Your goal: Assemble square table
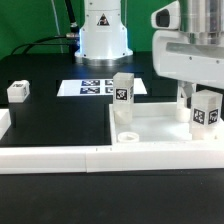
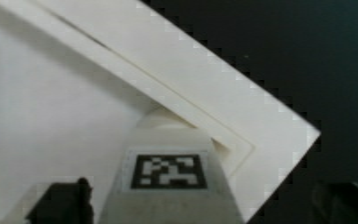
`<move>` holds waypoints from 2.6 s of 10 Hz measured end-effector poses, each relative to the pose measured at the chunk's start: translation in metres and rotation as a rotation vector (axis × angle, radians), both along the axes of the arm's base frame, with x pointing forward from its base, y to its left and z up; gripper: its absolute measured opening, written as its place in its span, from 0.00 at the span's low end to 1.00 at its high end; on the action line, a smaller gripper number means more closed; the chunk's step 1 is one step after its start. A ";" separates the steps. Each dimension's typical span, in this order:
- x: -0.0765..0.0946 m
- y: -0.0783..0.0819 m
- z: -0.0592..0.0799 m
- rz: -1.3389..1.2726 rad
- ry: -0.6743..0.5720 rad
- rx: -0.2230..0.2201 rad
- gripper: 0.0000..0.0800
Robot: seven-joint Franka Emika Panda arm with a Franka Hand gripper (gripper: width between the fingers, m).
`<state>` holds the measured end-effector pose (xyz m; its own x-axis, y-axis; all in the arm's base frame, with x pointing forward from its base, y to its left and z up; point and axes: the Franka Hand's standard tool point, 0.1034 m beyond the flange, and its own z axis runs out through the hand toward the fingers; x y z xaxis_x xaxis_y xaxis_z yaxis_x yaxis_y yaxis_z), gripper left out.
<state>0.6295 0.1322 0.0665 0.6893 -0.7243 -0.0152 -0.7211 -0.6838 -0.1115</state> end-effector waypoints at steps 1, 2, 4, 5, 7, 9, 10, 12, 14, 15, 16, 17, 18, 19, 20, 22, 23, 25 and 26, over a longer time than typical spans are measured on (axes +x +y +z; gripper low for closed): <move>-0.004 0.006 0.003 0.054 -0.016 -0.012 0.80; -0.004 0.004 0.002 0.134 -0.021 -0.019 0.80; -0.003 0.000 0.002 0.327 -0.037 -0.039 0.81; 0.001 -0.005 0.006 0.480 -0.059 -0.059 0.81; 0.010 -0.011 0.013 0.737 -0.094 -0.092 0.81; 0.006 -0.010 0.006 0.961 -0.097 -0.114 0.81; 0.004 -0.011 0.003 1.027 -0.098 -0.118 0.81; 0.004 -0.012 0.003 0.981 -0.095 -0.115 0.66; 0.004 -0.013 0.003 0.857 -0.086 -0.105 0.36; 0.004 -0.013 0.003 0.809 -0.083 -0.101 0.36; 0.004 -0.015 0.003 0.700 -0.075 -0.094 0.36; 0.004 -0.017 0.003 0.568 -0.065 -0.086 0.36; 0.004 -0.017 0.003 0.549 -0.064 -0.085 0.36; 0.003 -0.019 0.002 0.327 -0.040 -0.072 0.36; 0.000 -0.020 0.003 0.009 0.007 -0.066 0.36; 0.001 -0.023 0.002 -0.329 0.013 -0.038 0.36; 0.001 -0.023 0.002 -0.404 0.019 -0.031 0.36; 0.001 -0.024 0.002 -0.538 0.030 -0.017 0.36; 0.000 -0.026 0.002 -0.643 0.046 -0.006 0.36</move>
Offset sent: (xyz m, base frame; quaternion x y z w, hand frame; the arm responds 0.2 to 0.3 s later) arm 0.0000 0.0000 0.0000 0.0000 0.0000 -0.1938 0.9810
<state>0.6290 0.1064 0.0684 0.1167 -0.9927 -0.0291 -0.9911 -0.1145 -0.0681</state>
